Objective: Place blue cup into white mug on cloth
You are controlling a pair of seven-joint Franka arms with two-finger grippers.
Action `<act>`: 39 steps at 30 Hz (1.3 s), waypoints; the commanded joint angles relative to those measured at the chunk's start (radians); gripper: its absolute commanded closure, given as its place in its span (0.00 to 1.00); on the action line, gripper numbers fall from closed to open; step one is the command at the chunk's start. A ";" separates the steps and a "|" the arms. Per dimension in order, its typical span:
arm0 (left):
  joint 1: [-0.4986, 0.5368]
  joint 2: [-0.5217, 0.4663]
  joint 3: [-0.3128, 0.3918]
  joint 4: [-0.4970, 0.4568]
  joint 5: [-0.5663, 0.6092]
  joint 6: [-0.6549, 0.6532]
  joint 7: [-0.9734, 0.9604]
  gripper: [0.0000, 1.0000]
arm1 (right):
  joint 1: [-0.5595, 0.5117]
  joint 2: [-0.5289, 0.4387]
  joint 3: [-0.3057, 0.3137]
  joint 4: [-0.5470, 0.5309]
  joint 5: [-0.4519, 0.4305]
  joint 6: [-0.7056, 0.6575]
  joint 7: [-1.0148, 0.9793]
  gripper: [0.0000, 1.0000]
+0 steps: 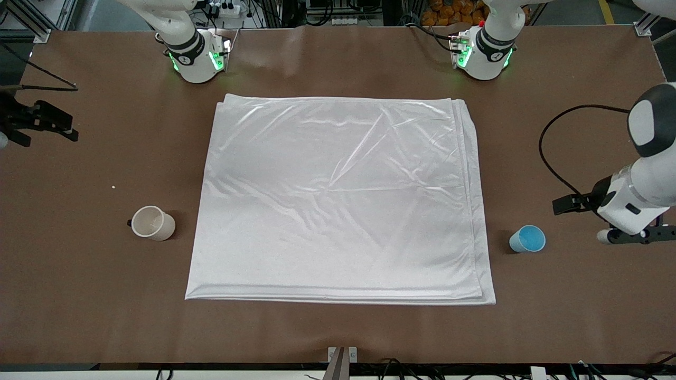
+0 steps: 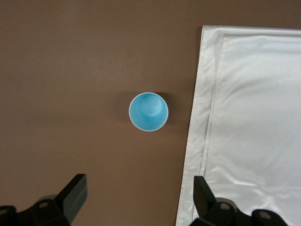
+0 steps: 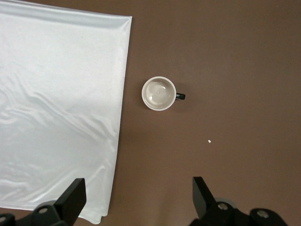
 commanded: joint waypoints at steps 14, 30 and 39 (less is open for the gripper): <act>0.056 0.156 -0.001 -0.141 0.047 0.358 0.022 0.00 | -0.002 -0.013 0.006 -0.197 0.003 0.182 -0.411 0.00; 0.077 0.274 -0.001 -0.142 0.047 0.478 0.022 0.00 | -0.046 0.113 0.005 -0.253 -0.016 0.356 -0.795 0.00; 0.076 0.274 -0.001 -0.150 0.047 0.478 0.022 0.00 | -0.068 0.195 0.003 -0.255 -0.034 0.432 -0.962 0.00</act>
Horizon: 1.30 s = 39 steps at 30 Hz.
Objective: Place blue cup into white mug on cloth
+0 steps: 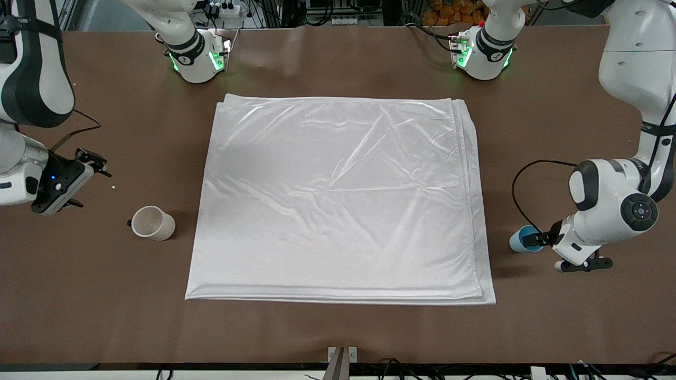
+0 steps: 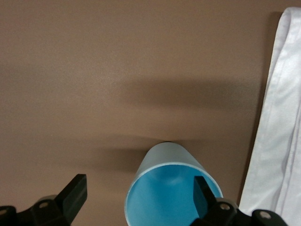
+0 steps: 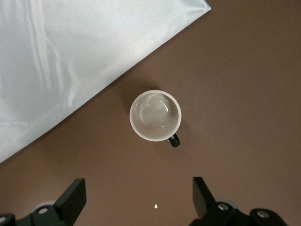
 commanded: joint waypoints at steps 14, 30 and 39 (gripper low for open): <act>-0.002 0.018 -0.005 -0.002 0.025 0.007 0.012 0.89 | -0.018 0.123 0.007 -0.062 -0.067 0.226 -0.269 0.00; -0.042 -0.027 -0.010 0.004 0.054 -0.007 0.010 1.00 | -0.040 0.222 0.007 -0.097 -0.081 0.374 -0.457 0.00; -0.081 -0.100 -0.036 0.015 0.054 -0.117 -0.005 1.00 | -0.044 0.262 0.007 -0.096 -0.117 0.423 -0.518 0.00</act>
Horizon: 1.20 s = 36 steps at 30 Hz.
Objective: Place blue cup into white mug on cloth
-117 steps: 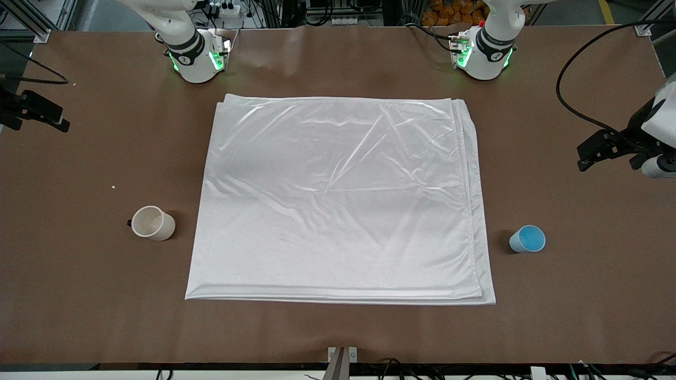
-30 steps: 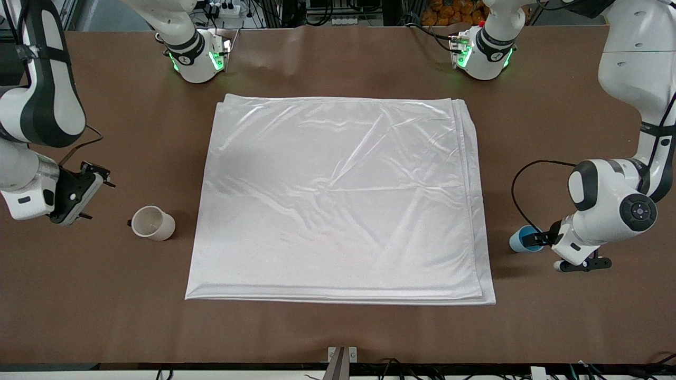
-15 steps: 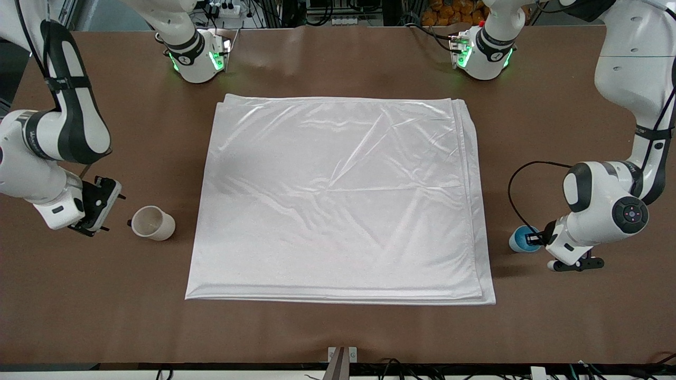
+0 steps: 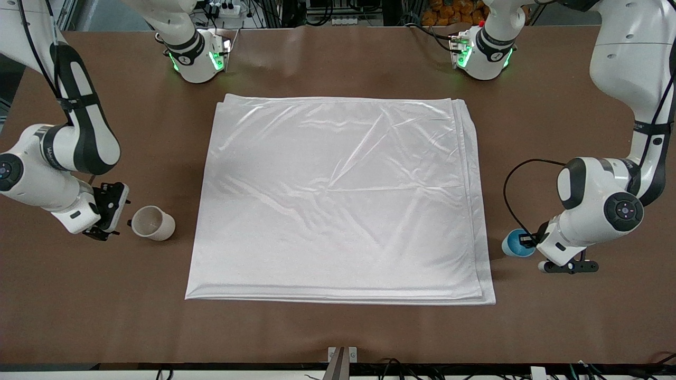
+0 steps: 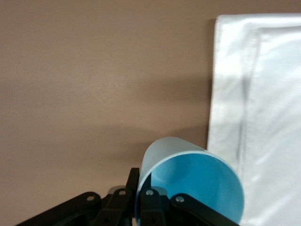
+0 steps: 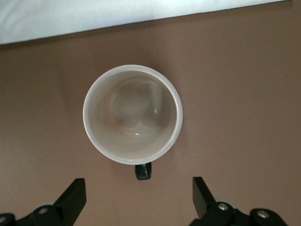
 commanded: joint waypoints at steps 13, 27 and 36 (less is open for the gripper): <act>-0.094 -0.183 -0.009 -0.004 0.011 -0.125 -0.009 1.00 | -0.027 0.077 0.010 0.002 -0.040 0.113 -0.140 0.00; -0.125 -0.288 -0.088 0.051 0.008 -0.259 -0.007 1.00 | -0.047 0.117 0.012 0.001 -0.039 0.120 -0.142 0.01; -0.122 -0.319 -0.138 0.111 -0.044 -0.332 -0.006 1.00 | -0.045 0.122 0.013 -0.005 -0.037 0.122 -0.142 0.31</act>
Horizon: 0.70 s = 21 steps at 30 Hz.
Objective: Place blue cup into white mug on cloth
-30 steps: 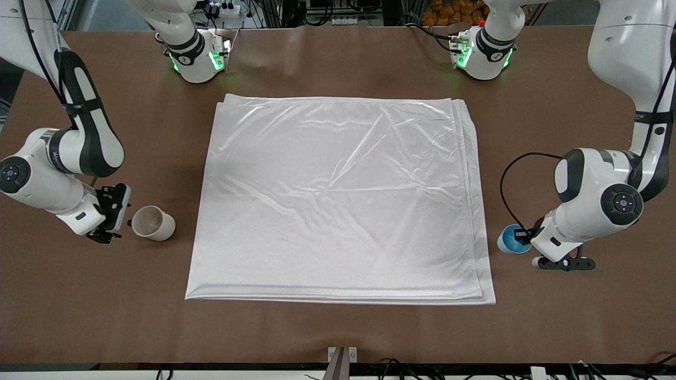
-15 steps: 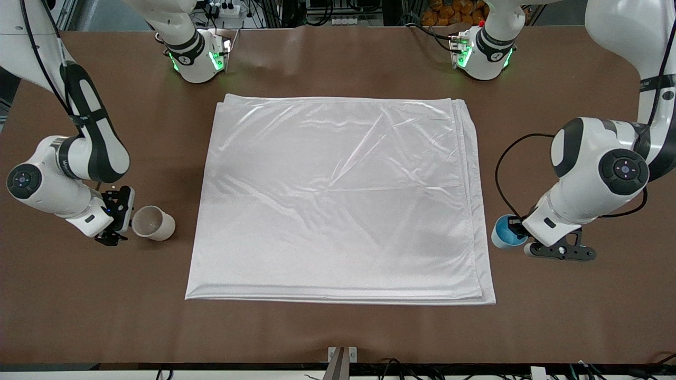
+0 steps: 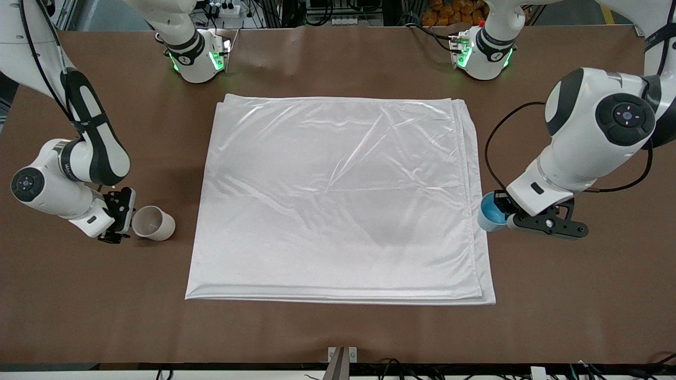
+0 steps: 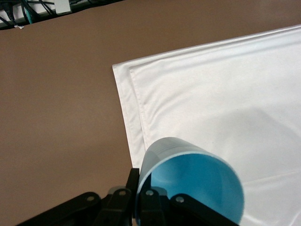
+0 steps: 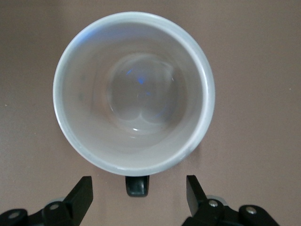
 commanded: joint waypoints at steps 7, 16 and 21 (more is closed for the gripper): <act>-0.001 -0.024 -0.023 0.033 -0.082 -0.068 -0.004 1.00 | -0.008 0.003 0.014 -0.005 -0.011 0.010 -0.012 0.63; -0.003 -0.040 -0.063 0.036 -0.082 -0.100 -0.004 1.00 | -0.007 -0.001 0.019 -0.002 -0.006 0.010 -0.011 0.98; -0.004 -0.038 -0.100 0.069 -0.076 -0.119 -0.004 1.00 | -0.008 -0.017 0.022 0.009 -0.003 0.008 -0.011 0.98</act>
